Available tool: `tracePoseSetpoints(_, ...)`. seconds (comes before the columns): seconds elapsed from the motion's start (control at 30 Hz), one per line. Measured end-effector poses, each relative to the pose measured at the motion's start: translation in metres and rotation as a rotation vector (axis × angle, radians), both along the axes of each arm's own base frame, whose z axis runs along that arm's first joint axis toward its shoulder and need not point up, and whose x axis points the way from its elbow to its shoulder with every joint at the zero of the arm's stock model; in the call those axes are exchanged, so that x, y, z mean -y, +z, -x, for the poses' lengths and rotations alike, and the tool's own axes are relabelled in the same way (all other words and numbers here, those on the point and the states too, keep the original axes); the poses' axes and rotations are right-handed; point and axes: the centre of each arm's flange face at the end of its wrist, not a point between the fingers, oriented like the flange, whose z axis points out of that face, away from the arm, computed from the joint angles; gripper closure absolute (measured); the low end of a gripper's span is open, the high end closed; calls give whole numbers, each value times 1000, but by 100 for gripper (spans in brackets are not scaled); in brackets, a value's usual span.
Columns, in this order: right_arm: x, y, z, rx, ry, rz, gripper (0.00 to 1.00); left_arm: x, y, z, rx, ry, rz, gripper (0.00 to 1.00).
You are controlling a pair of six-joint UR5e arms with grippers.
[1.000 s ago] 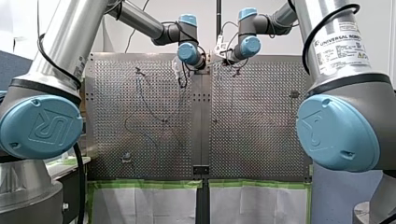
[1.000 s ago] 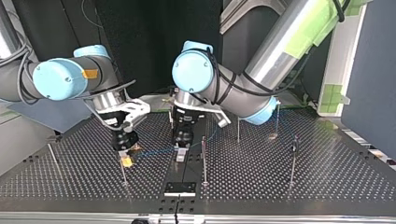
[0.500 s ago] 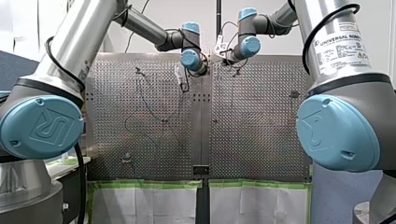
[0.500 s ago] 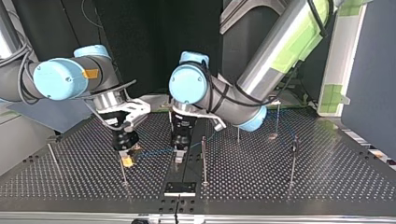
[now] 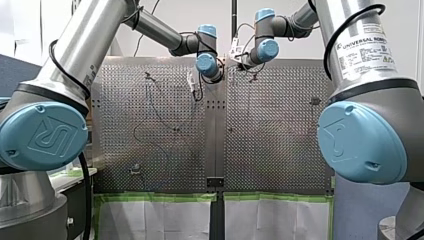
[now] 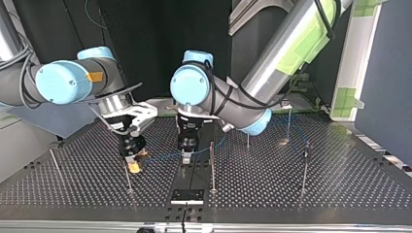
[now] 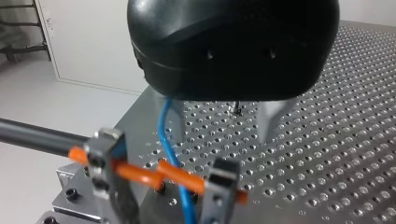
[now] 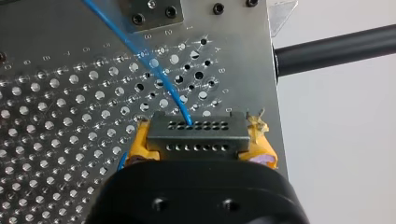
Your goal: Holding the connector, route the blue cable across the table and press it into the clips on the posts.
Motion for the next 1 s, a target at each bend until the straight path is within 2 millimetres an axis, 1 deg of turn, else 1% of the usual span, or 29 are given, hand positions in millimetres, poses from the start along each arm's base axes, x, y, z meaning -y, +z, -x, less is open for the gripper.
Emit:
tracePoseSetpoints(0.03,0,0,0,0,1,0,100,0,0,0,2,1,2,95)
tracePoseSetpoints(0.07,0,0,-1,-1,1,0,100,1,0,0,4,2,4,100)
tracePoseSetpoints(0.2,-1,-1,-1,-1,3,0,100,1,1,1,7,13,7,100)
tracePoseSetpoints(0.47,-3,-8,-3,-8,5,-13,100,0,0,6,-8,54,-3,100)
tracePoseSetpoints(0.63,-5,-13,-5,-12,9,-19,100,1,-3,12,-21,80,-14,100)
tracePoseSetpoints(0.7,-7,-16,-5,-15,10,-25,100,3,-7,17,-31,79,-26,100)
tracePoseSetpoints(0.8,-8,-25,-5,-22,9,-37,100,7,-16,24,-44,73,-43,100)
tracePoseSetpoints(1.0,-10,-58,-6,-50,7,-86,100,9,-36,33,-51,85,-47,100)
